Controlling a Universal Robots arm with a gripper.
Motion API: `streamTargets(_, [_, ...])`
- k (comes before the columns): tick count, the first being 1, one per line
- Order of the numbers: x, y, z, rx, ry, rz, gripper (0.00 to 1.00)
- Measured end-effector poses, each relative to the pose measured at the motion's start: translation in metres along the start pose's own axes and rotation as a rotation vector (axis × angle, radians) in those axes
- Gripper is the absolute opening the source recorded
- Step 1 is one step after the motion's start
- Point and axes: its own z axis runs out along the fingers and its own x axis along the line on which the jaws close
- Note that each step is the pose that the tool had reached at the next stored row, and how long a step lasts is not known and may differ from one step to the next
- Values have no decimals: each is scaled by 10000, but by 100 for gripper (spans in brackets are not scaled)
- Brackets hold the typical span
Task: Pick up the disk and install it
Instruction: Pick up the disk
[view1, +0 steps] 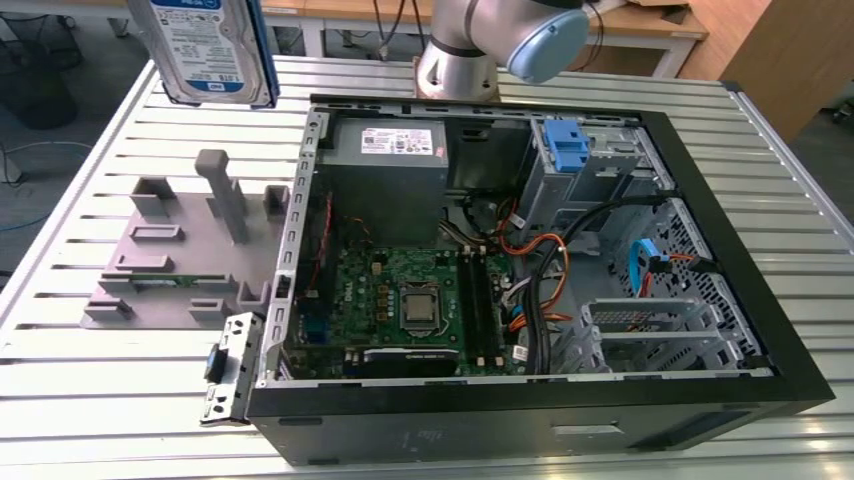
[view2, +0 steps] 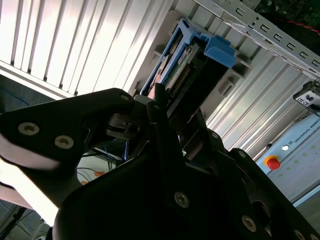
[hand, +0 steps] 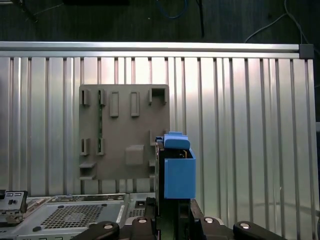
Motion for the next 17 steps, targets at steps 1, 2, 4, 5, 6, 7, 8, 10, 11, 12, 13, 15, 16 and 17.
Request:
streamTargets(1, [-1,-26,0,0,0,1,35])
streamTargets(2, [-2,-46,-1,0,0,0,35])
streamTargets(4, [-3,-89,-2,0,0,0,35])
streamTargets(5, [-4,-114,-3,0,1,1,35])
streamTargets(6, [-5,-141,-3,0,0,1,35])
streamTargets(7, [-6,-168,-4,0,0,0,35])
streamTargets(8, [-7,-198,-5,-1,0,1,35])
streamTargets(10, [-9,-255,-6,-1,0,0,35])
streamTargets(11, [-10,-284,-7,0,0,0,35])
streamTargets(12, [-11,-314,-8,0,0,1,35])
streamTargets(13, [-12,-342,-8,0,0,1,35])
streamTargets(15, [-14,-398,-10,0,0,1,35])
streamTargets(16, [-15,-423,-10,-1,1,0,35])
streamTargets(17, [-15,-446,-11,-1,0,0,35])
